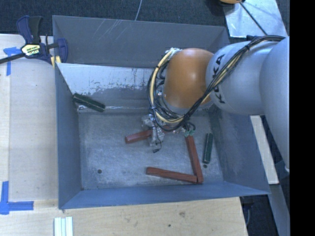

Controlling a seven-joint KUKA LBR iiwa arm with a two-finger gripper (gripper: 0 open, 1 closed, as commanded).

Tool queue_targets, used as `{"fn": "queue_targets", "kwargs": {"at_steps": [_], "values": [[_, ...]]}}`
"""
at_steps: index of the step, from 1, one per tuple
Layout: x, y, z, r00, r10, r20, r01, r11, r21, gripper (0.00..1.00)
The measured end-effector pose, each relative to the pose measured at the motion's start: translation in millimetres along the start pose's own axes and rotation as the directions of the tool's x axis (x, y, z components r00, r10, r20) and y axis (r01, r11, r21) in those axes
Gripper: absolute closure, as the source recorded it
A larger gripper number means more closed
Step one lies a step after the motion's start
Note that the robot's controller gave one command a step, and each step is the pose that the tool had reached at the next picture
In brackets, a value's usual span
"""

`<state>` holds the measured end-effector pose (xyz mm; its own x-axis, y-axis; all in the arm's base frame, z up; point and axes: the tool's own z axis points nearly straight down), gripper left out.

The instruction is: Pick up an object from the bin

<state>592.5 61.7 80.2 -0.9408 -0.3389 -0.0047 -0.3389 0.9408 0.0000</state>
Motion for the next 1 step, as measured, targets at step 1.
{"fn": "queue_targets", "kwargs": {"at_steps": [1], "values": [[0.9, -12.9, -120.8, 1.0, 0.005, -0.001, -0.005, 1.0, 0.0, 1.0]]}}
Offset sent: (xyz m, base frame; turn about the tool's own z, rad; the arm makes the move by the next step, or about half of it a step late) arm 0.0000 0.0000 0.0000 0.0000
